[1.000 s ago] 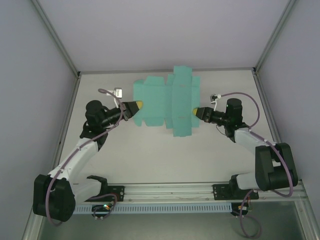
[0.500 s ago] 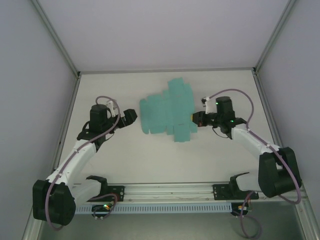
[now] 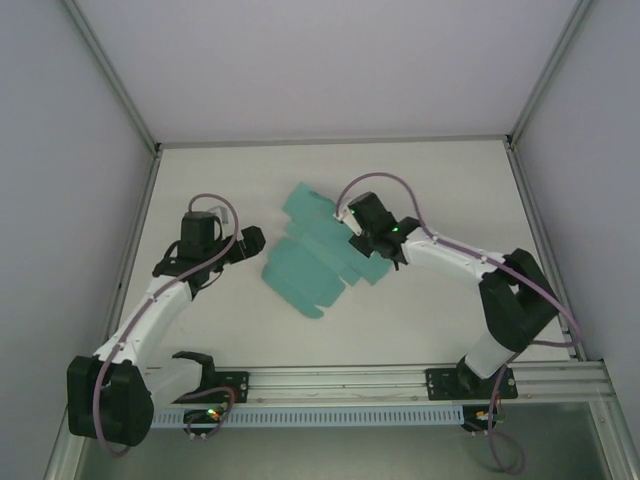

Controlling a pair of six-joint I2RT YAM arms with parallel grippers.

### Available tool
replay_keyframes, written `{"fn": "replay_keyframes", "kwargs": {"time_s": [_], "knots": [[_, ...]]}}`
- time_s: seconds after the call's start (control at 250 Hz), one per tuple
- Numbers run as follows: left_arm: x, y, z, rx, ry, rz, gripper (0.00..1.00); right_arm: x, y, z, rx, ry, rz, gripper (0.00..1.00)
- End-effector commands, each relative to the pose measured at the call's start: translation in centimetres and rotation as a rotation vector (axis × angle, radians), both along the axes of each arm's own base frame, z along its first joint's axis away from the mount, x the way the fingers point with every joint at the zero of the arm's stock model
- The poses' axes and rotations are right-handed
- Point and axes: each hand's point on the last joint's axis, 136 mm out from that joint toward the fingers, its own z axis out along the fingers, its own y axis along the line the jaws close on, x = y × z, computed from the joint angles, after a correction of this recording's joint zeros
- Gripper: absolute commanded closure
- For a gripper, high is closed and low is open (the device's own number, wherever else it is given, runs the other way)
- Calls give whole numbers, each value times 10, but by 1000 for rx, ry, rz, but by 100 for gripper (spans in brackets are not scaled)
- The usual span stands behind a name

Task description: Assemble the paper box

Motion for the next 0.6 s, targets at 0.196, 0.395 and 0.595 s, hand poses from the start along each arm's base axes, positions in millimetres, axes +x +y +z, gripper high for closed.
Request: {"fn": "replay_keyframes", "kwargs": {"time_s": [0.196,0.395,0.595], "knots": [[25,-30,35,-151,-82,-112,0,31,37,11,-391,-386,365,100],[41,-73,52,-314,-70,-244,2,31,53,7,-382,-429,426,100],[53,-113,44,-360,5,-332,12,26,59,8,-302,-444,418,100]]}}
